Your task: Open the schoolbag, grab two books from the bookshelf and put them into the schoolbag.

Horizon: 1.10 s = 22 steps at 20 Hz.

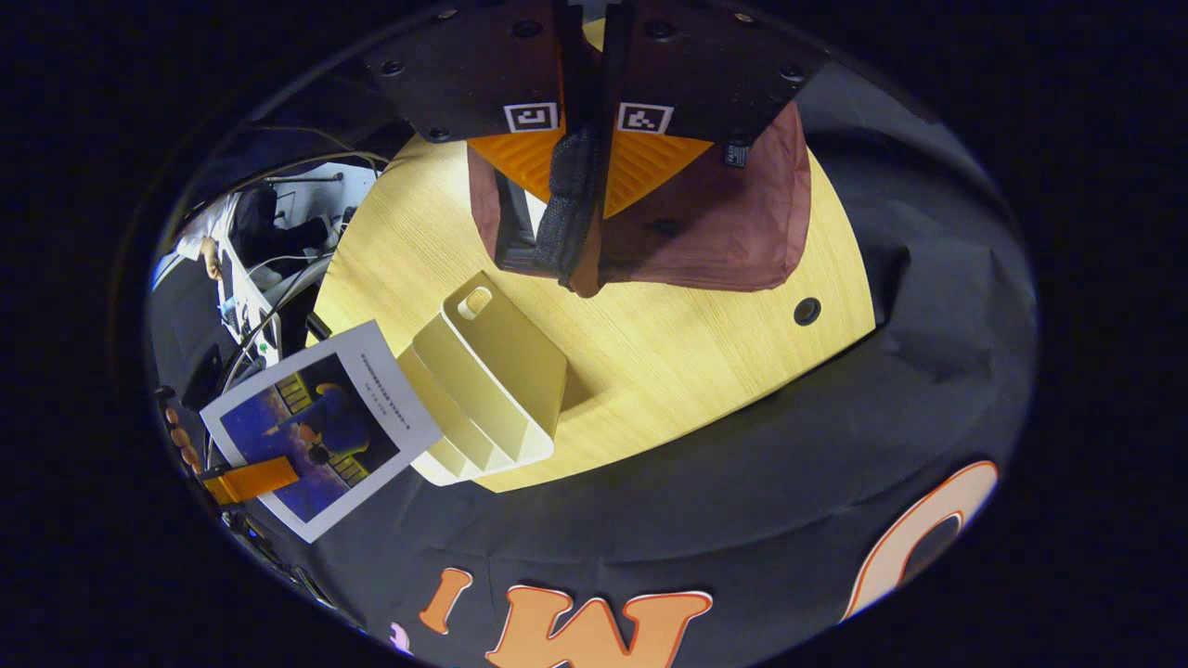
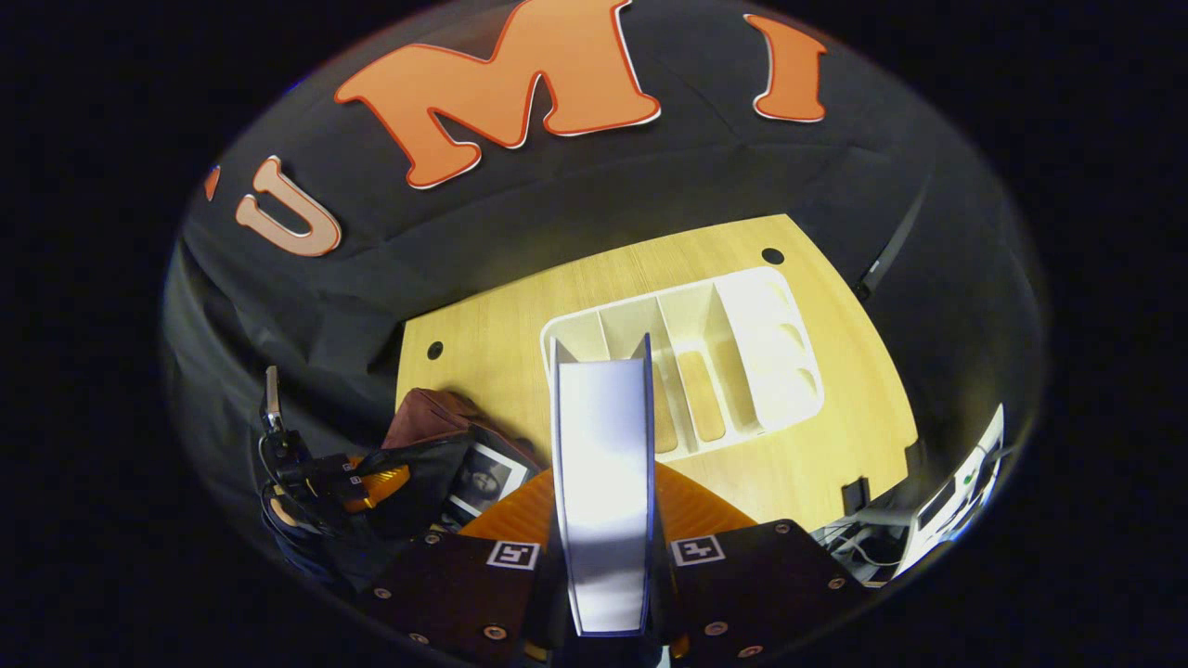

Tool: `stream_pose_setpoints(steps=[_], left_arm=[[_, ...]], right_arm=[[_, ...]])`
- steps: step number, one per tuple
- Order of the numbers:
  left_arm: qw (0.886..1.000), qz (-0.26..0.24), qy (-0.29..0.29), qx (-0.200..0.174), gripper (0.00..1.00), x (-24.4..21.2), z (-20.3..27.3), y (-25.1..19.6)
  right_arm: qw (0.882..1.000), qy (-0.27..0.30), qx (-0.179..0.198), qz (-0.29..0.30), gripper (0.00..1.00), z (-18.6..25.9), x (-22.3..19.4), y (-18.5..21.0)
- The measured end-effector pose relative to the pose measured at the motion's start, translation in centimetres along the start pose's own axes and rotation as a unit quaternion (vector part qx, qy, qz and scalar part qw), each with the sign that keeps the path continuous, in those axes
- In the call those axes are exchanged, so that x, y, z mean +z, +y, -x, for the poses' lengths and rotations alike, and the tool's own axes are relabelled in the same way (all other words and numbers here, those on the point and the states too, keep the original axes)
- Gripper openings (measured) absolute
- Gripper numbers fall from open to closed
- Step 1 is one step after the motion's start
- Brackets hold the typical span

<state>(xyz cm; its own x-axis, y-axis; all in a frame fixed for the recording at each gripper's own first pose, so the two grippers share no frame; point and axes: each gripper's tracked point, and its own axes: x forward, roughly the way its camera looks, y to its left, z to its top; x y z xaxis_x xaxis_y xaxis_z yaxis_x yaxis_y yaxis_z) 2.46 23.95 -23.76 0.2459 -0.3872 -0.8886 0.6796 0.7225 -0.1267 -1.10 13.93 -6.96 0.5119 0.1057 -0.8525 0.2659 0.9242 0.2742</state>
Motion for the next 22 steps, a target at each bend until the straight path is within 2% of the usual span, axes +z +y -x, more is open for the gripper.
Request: stream_pose_setpoints(steps=[2, 3, 4, 10, 18, 22], left_arm=[[1.0, -0.011, 0.0, 0.002, 0.1, 0.6, 0.4, 0.4], [1.0, -0.015, 0.001, 0.001, 0.1, 0.7, 0.5, 0.6], [1.0, -0.019, 0.001, 0.002, 0.1, 0.9, 0.7, 0.8], [0.999, -0.04, 0.006, 0.002, 0.09, 0.9, 1.2, 0.9], [0.999, -0.054, 0.003, 0.008, 0.09, 1.3, 2.0, 1.0], [0.998, -0.056, 0.002, 0.008, 0.1, 1.7, 2.4, 0.6]], right_arm=[[0.999, -0.013, 0.026, -0.026, 0.37, 0.4, -1.0, 1.0], [0.998, -0.018, 0.04, -0.038, 0.45, 0.5, -1.6, 1.5], [0.997, -0.022, 0.053, -0.051, 0.36, 0.3, -2.0, 2.1], [0.983, -0.031, 0.137, -0.116, 0.35, -2.7, -5.7, 4.9], [0.966, 0.005, 0.205, -0.155, 0.35, -8.3, -10.8, 9.9], [0.963, 0.021, 0.22, -0.152, 0.35, -11.1, -12.5, 12.5]])
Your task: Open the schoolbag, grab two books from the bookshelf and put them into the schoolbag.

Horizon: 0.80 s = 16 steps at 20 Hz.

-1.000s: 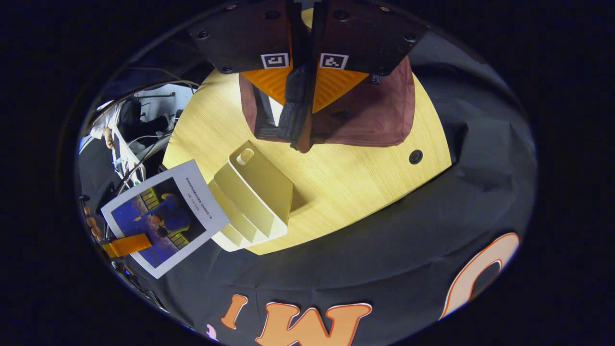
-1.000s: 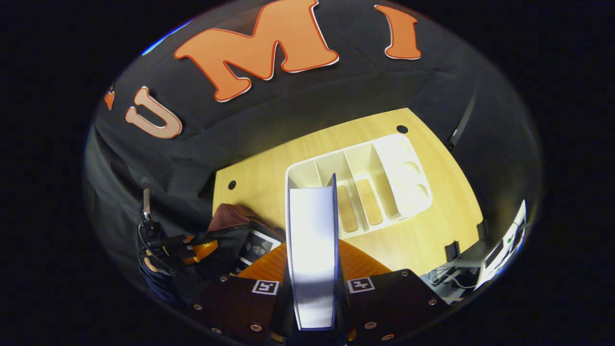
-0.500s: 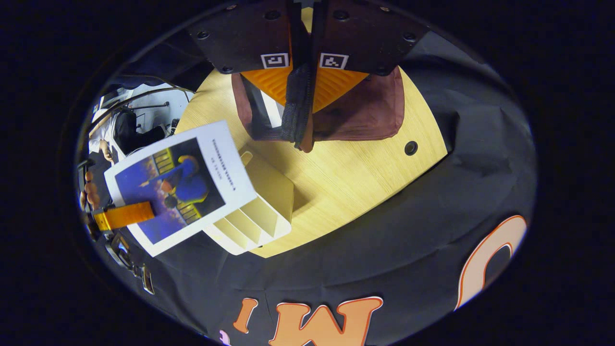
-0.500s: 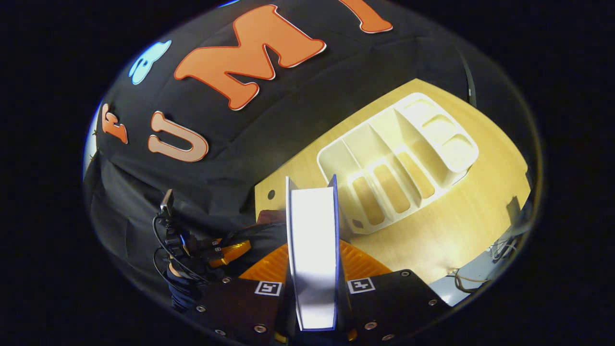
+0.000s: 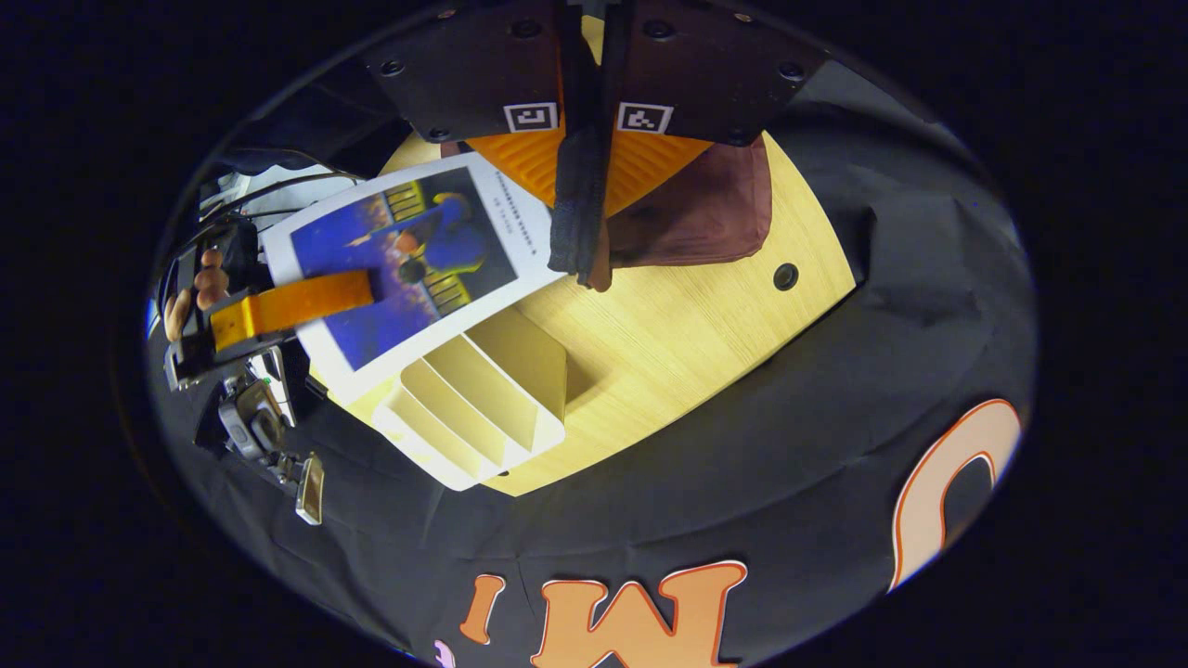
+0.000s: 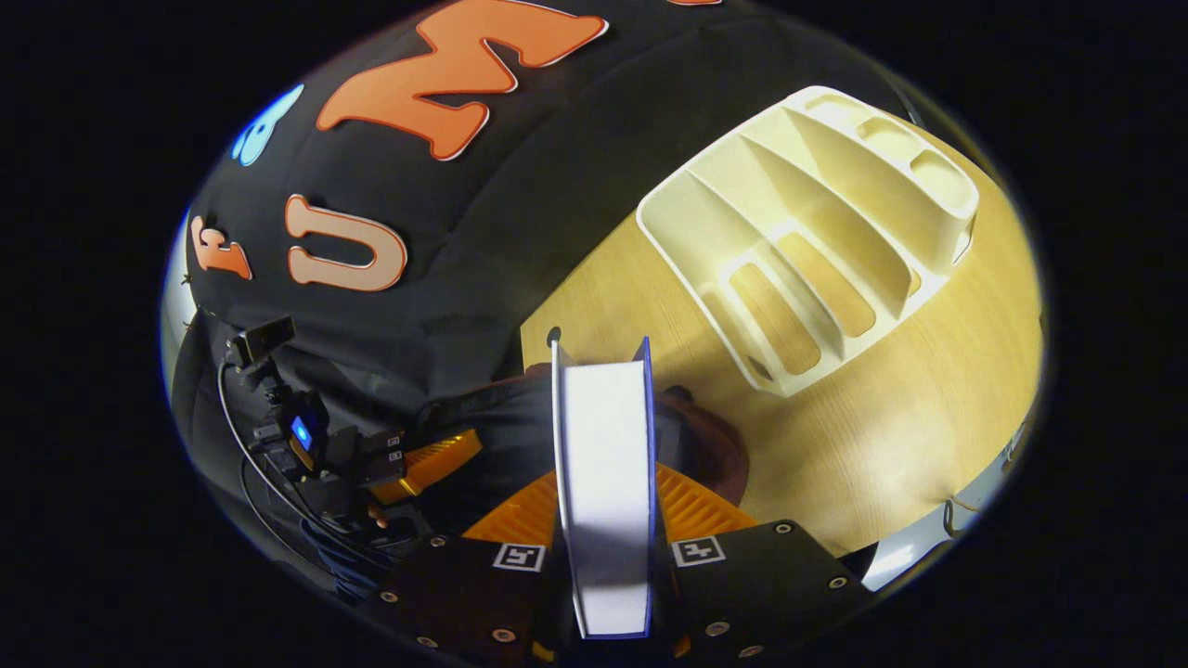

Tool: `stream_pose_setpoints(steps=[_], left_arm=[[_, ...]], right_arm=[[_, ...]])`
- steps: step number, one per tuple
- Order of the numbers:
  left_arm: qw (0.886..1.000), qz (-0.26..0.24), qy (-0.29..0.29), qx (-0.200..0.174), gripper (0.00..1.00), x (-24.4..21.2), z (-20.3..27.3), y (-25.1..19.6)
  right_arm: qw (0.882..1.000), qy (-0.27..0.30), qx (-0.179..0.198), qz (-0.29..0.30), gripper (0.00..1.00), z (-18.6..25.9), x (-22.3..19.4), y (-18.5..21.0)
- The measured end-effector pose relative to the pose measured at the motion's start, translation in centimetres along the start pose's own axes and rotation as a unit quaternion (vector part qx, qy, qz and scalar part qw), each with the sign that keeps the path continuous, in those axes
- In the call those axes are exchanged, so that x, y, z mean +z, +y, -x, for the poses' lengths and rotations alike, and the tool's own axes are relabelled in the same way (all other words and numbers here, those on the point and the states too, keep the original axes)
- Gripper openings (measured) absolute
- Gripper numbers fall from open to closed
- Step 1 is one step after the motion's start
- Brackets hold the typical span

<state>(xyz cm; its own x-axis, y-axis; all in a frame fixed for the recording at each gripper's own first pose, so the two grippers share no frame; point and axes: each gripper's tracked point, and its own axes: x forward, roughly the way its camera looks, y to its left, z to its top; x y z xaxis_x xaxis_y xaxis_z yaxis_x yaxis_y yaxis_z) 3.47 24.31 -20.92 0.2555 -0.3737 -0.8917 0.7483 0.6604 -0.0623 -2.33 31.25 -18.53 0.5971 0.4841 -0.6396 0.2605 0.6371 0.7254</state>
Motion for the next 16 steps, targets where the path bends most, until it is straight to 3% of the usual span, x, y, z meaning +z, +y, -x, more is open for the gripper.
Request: stream_pose_setpoints(steps=[6, 16], left_arm=[[1.0, -0.005, 0.001, -0.005, 0.1, 0.3, 0.2, -0.9], [0.999, -0.038, -0.005, -0.025, 0.1, 0.6, 0.2, -3.8]], right_arm=[[0.999, 0.03, 0.015, -0.006, 0.35, -5.7, -2.8, 0.6], [0.998, 0.03, 0.037, -0.045, 0.35, -12.4, -5.2, 2.0]])
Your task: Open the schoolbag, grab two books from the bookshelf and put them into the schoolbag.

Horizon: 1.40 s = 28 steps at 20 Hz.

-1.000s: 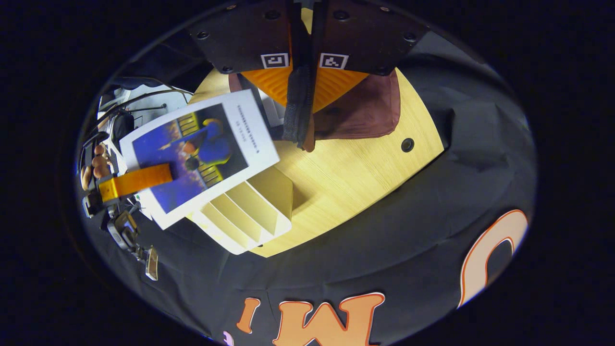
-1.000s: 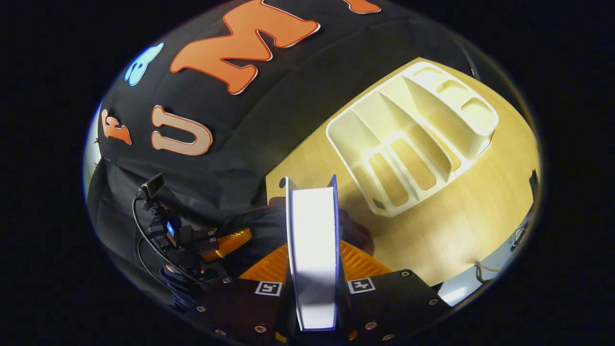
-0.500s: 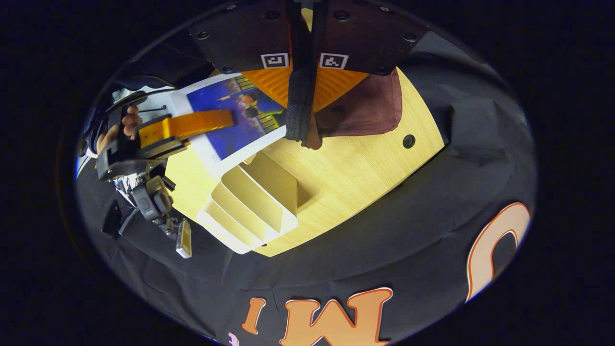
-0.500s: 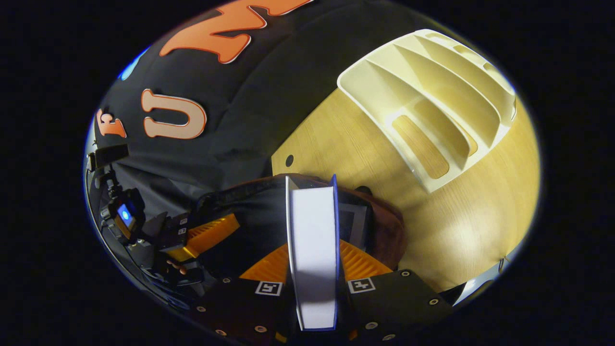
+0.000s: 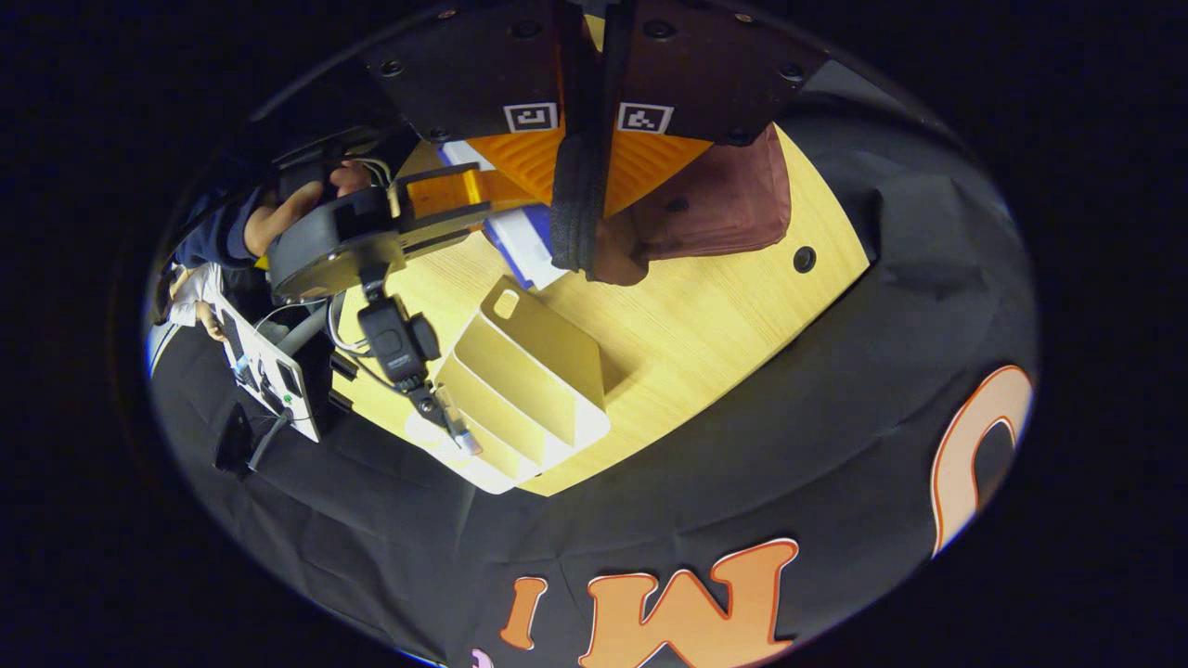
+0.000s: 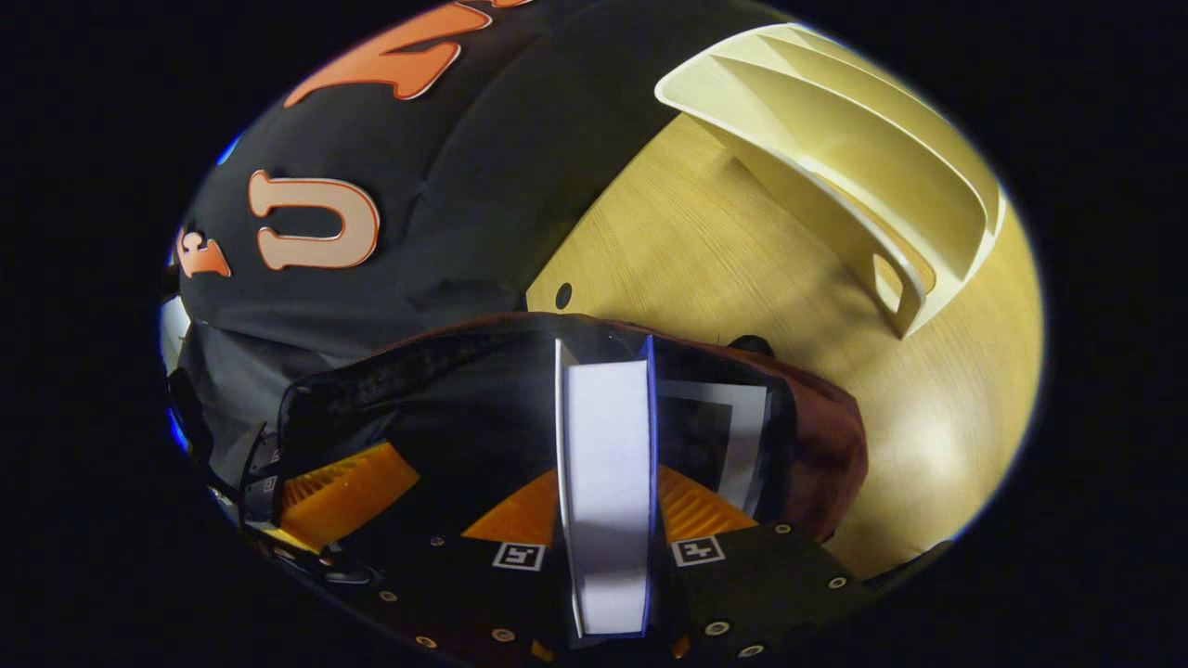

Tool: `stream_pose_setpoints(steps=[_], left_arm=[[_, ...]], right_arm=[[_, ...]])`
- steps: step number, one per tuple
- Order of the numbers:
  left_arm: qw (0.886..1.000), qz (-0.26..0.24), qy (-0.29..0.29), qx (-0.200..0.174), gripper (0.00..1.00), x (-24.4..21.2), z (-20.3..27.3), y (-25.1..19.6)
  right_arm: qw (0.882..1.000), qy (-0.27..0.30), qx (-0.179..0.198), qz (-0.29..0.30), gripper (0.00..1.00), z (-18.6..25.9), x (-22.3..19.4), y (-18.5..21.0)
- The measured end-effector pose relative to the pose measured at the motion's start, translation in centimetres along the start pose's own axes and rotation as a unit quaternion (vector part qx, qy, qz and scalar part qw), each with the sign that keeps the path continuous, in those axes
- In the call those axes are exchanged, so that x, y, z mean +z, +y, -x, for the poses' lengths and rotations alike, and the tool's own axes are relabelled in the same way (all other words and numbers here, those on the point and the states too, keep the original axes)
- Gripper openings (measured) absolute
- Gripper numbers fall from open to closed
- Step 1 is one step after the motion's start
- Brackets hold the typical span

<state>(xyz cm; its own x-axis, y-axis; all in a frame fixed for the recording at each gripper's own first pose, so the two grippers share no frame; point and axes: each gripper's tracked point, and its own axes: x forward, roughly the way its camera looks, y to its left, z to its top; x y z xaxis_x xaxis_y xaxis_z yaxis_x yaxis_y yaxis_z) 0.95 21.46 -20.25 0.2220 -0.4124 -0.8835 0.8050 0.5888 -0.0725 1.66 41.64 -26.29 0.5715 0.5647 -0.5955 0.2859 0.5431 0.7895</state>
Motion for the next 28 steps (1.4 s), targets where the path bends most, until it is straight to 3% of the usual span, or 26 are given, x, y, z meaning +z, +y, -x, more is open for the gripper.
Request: stream_pose_setpoints(steps=[8, 9, 10, 11, 12, 14, 17, 18, 19, 21, 25, 27, 28], left_arm=[[1.0, -0.007, -0.002, -0.014, 0.1, 0.1, -0.5, -1.9], [1.0, -0.005, -0.003, -0.012, 0.1, 0.3, -0.5, -1.9], [1.0, -0.005, -0.004, -0.011, 0.1, 0.3, -0.4, -2.0], [1.0, -0.003, -0.006, -0.009, 0.1, 0.3, -0.3, -1.8], [1.0, 0.0, -0.01, -0.009, 0.1, 0.5, -0.1, -1.7], [1.0, 0.019, -0.019, -0.007, 0.1, 0.7, -0.2, -1.1], [0.998, 0.051, -0.034, -0.023, 0.13, 0.5, -0.5, -1.4], [0.997, 0.053, -0.043, -0.026, 0.17, 0.7, -0.7, -1.5], [0.997, 0.053, -0.051, -0.031, 0.2, 1.0, -0.6, -2.0], [0.996, 0.059, -0.064, -0.038, 0.25, 1.7, -0.5, -3.0], [0.993, 0.083, -0.07, -0.045, 0.33, 2.9, -1.5, -5.8], [0.993, 0.089, -0.075, -0.032, 0.33, 4.1, -2.2, -7.1], [0.992, 0.096, -0.077, -0.023, 0.39, 4.9, -2.4, -7.7]], right_arm=[[1.0, -0.007, 0.019, -0.009, 0.35, -4.2, -1.2, 0.4], [1.0, -0.006, 0.021, -0.005, 0.46, -4.9, -1.3, 0.4], [1.0, 0.002, 0.024, -0.006, 0.36, -5.6, -1.5, 0.5], [1.0, 0.011, 0.026, -0.009, 0.46, -6.0, -1.9, 0.6], [1.0, 0.015, 0.025, -0.008, 0.37, -5.4, -1.9, 0.4], [1.0, 0.012, -0.012, 0.01, 0.41, -5.2, -1.5, -0.6], [0.995, 0.013, -0.069, 0.073, 0.62, -3.4, -0.6, -2.7], [0.993, 0.011, -0.077, 0.084, 0.46, -2.5, -0.3, -2.8], [0.992, 0.01, -0.081, 0.092, 0.7, -1.6, 0.0, -3.1], [0.993, 0.001, -0.072, 0.098, 0.8, 0.0, 1.0, -2.5], [0.991, -0.023, -0.063, 0.116, 0.85, 4.3, 3.9, -4.0], [0.988, -0.035, -0.067, 0.136, 0.85, 6.8, 5.6, -5.0], [0.985, -0.041, -0.069, 0.152, 0.85, 8.1, 6.5, -5.6]])
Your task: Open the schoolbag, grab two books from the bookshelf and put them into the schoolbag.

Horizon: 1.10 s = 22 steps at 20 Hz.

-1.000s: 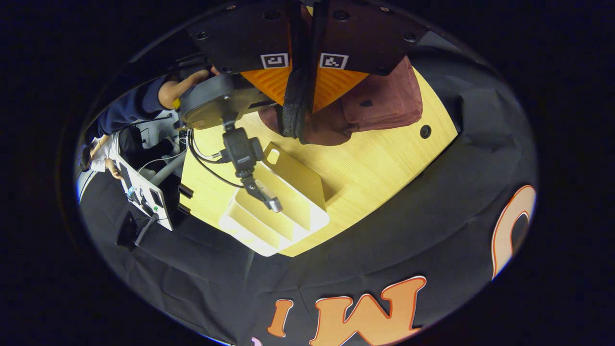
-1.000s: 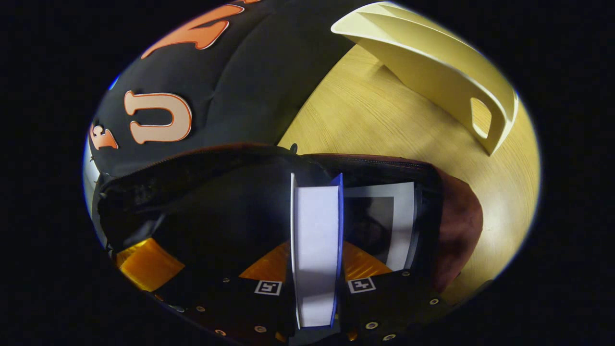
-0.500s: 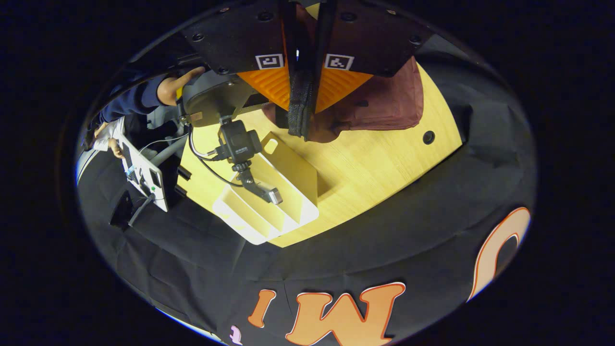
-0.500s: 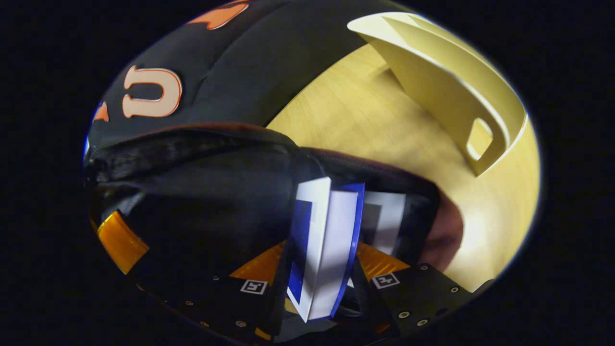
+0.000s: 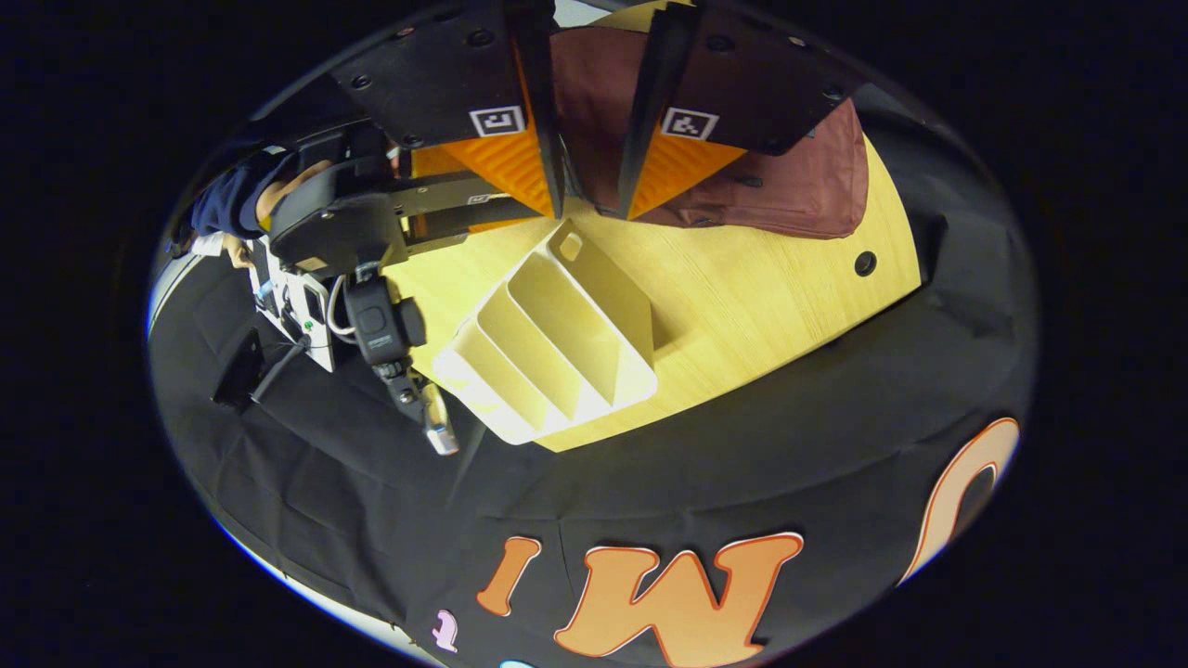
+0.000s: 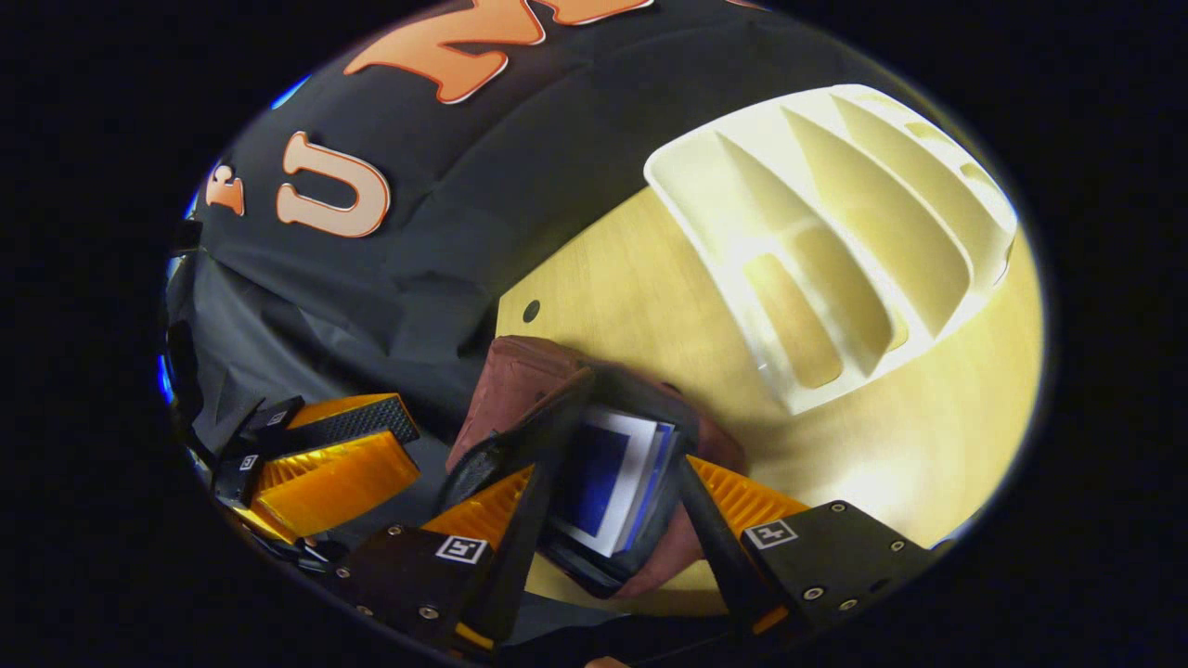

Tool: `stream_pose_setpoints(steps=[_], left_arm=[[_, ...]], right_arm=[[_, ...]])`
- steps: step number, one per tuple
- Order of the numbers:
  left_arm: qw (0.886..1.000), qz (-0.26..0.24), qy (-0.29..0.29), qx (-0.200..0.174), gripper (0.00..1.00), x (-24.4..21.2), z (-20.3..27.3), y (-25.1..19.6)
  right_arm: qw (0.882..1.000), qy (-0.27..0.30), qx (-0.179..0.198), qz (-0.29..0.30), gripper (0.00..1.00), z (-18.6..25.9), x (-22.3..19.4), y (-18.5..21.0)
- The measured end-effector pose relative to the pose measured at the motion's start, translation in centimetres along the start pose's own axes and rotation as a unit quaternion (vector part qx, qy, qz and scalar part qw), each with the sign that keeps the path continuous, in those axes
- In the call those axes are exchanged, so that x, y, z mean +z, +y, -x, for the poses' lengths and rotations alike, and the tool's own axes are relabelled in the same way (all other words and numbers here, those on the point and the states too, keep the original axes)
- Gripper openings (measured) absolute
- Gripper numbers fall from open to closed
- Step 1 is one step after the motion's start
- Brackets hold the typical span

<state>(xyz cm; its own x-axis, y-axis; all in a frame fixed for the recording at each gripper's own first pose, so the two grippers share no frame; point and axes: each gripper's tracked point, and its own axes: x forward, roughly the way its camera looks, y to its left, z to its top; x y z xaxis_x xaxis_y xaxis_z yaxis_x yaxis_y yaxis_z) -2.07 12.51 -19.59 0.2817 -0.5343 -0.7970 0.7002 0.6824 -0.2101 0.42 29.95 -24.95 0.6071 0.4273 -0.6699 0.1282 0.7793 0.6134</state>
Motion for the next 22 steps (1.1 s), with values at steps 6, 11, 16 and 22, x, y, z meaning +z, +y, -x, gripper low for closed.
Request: stream_pose_setpoints(steps=[6, 11, 16, 22], left_arm=[[0.997, 0.049, -0.036, 0.052, 0.81, 3.4, -2.4, -6.8], [0.987, 0.069, -0.095, 0.113, 0.96, 7.4, -3.6, -11.9], [0.957, 0.105, -0.178, 0.203, 0.98, 9.7, -2.3, -12.7], [0.909, 0.09, -0.28, 0.296, 0.98, 12.7, 0.9, -11.6]], right_arm=[[0.996, -0.049, 0.006, 0.074, 0.88, 7.5, 6.8, -5.6], [0.983, -0.106, -0.015, 0.152, 0.97, 13.3, 13.1, -9.5], [0.962, -0.163, -0.02, 0.217, 0.97, 18.7, 16.7, -11.2], [0.934, -0.242, -0.021, 0.262, 0.96, 23.2, 20.5, -10.2]])
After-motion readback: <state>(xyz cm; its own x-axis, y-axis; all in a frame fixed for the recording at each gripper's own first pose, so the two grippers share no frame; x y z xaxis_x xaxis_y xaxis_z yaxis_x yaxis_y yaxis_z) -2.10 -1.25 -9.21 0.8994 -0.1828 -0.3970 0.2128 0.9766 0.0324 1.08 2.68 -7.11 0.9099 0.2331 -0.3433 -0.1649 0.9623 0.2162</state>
